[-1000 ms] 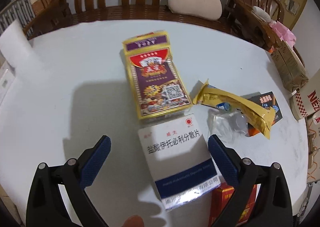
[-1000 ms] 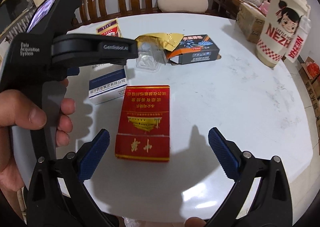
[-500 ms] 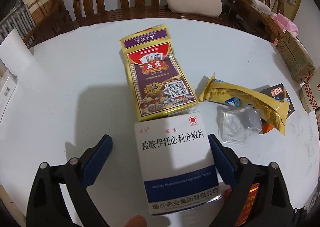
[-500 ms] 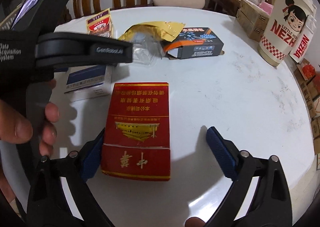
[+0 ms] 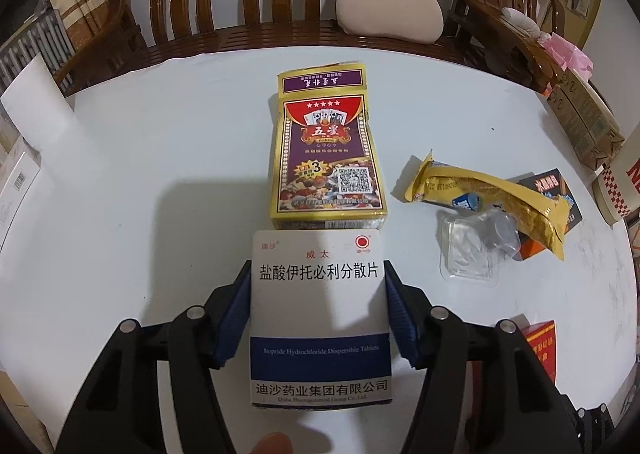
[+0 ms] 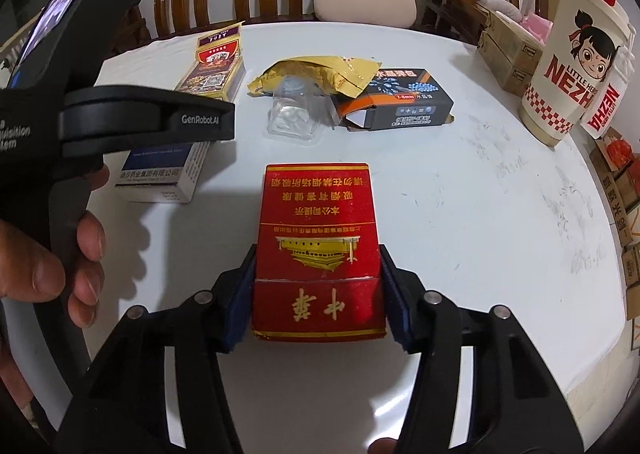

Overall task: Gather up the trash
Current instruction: 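Grip the white medicine box with the left tool while the right tool grips the red cigarette pack, then lift both boxes off the table and lower them into the white bag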

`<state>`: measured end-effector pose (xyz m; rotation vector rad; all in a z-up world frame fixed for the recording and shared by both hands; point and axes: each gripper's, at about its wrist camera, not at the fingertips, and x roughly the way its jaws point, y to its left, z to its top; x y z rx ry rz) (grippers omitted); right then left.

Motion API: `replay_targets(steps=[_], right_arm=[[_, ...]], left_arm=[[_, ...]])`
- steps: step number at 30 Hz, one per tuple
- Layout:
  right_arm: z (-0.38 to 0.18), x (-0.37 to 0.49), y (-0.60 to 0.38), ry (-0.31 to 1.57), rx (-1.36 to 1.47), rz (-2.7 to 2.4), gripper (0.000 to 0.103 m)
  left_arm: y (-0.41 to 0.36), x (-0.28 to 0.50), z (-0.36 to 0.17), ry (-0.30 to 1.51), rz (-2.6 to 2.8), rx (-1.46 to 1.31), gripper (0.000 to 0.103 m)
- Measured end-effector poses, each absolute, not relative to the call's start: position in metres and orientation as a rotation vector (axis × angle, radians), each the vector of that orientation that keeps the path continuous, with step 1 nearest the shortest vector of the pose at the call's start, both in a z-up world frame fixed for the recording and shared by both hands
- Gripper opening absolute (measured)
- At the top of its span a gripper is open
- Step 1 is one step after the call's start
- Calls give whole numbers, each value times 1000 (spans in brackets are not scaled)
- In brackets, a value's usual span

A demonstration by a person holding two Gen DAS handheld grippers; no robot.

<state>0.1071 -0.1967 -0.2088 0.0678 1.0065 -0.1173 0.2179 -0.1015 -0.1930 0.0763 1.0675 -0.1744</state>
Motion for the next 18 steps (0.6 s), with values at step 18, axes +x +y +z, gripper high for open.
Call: replay_targets(steps=[18], right_arm=[[-156,80,-193,951,64,-92,53]], left_arm=[[-98,191,-144,1024,-194,63,59]])
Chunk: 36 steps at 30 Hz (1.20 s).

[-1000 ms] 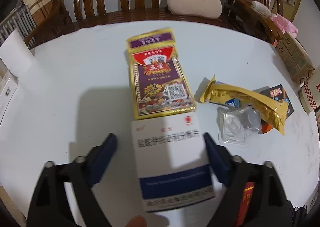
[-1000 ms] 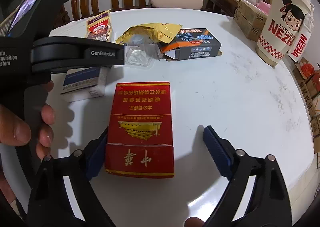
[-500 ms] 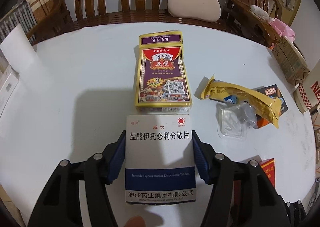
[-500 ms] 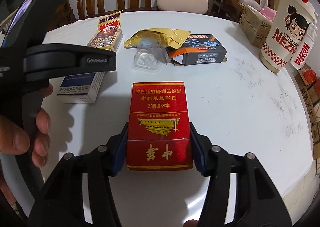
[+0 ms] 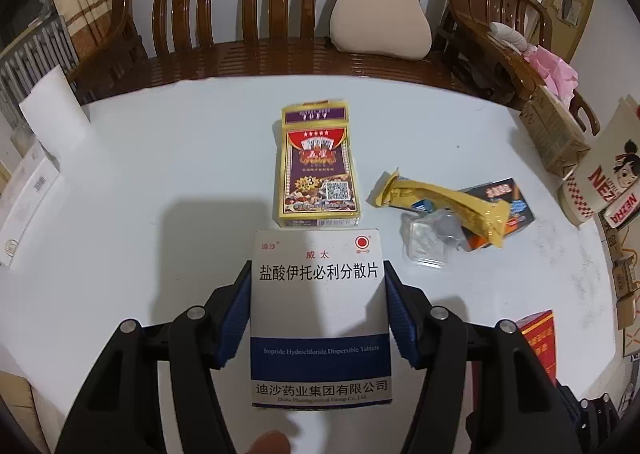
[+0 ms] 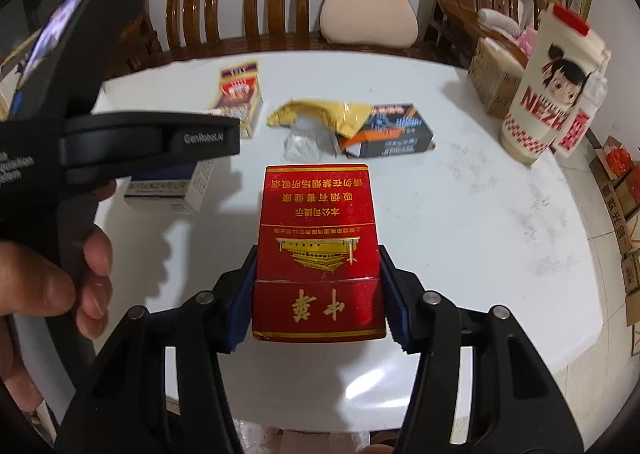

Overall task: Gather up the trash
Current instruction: 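Lift both boxes off the table and lower them into the white bag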

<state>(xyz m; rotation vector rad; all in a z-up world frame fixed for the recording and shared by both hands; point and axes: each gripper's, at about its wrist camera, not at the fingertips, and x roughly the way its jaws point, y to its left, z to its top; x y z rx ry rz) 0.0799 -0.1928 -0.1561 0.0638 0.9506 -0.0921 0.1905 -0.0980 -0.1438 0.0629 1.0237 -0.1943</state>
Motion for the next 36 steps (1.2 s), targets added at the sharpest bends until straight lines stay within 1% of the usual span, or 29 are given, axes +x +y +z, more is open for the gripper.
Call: replay_targets(steps=[15,28,36], right_arm=[[-75,10,-194,831,60,-34,53],[-23,-74,-197,727,57,-2,53],[-4,-123,-199,678,55,13,53]], left_arm=[[-89,121,-66,857,-190,122,59],[-87,40,-26,755,-233,143,59],[-82,-13,-8,703,-280,155,59]])
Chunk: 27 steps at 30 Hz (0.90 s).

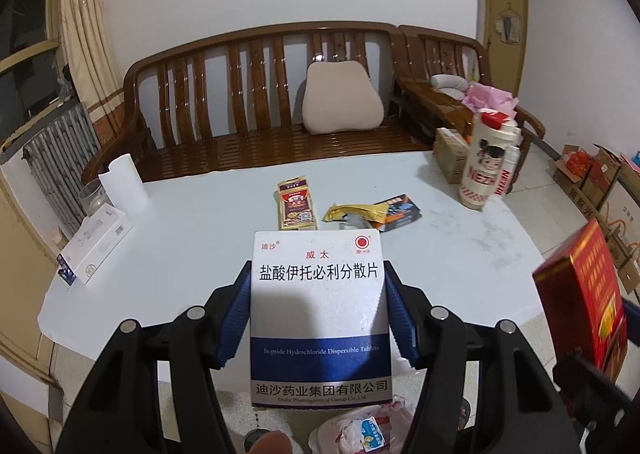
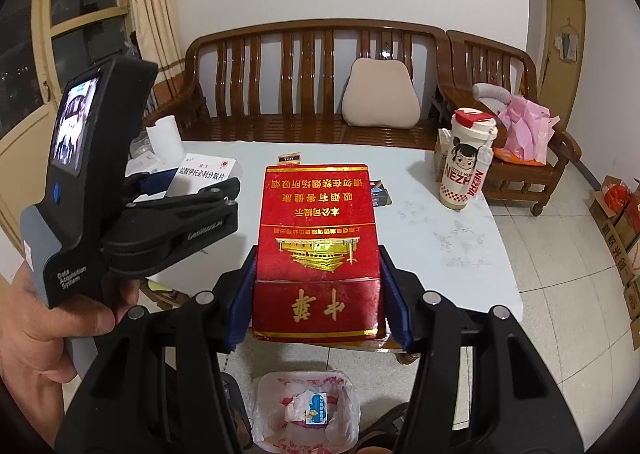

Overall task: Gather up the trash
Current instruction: 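Lift both boxes off the table and lower them into the white bag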

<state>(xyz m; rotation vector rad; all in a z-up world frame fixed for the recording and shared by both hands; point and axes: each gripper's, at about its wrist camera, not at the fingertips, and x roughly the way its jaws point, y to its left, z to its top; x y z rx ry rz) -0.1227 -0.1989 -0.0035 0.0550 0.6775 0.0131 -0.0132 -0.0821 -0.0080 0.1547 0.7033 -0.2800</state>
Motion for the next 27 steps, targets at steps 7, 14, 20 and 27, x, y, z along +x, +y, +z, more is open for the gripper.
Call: replay_targets(steps=[7,14,20,27], right_arm=[[1,-158,-200,658,53,25,53],[-10,-182,-200,680,41,23,53],[-47,-194,-198,761,61,16,53],[-106,-198,-195,877,109,14,53]], left_arm=[[-74,-57,-5,678,-322,161,59],[-62,-99,-22,711,-365,151,59],[-51,-116,-65,805,-363,125,59],[-50,-137,-138,941,-355,147,59]])
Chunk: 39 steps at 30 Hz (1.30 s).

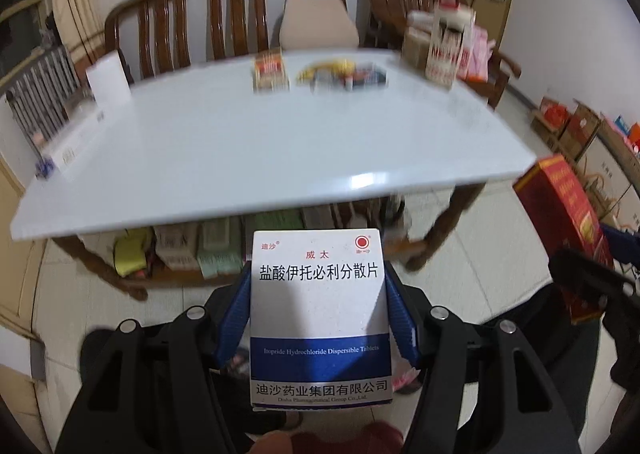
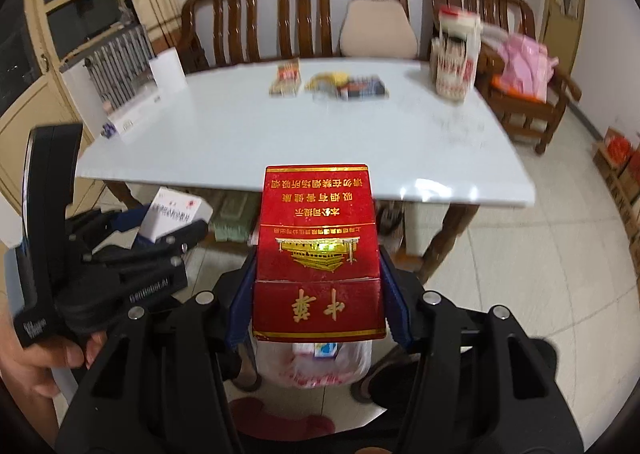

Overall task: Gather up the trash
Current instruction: 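Lift both boxes off the table and lower them into the white bag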

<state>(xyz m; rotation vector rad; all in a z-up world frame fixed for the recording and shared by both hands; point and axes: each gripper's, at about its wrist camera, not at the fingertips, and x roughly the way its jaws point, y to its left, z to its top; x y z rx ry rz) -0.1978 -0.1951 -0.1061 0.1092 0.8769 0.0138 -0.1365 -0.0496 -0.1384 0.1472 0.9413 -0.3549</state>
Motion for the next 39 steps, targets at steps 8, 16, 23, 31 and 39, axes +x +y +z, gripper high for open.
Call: replay_targets(steps=[8,16,23,31,39], right_arm=[[-192,-177,-197,1060,154,-2,53],[-291,-137,-208,1256,224,-14,54],[-368,-107,-210,1363,245,-29,54],[-437,-84,-207,1441,308,-29,54],[-468,-79,-198,1504,309,-39,54]], left_arm=[[-61,-135,-222,1096,-333,172,59],[-76,-119,-321,1246,-278,214,59],[-81,-102,-391,1363,-279,162,59],[-88,-97,-448,1444,-273,156,60],[-85,-101,-479,1509,-268,161,60]])
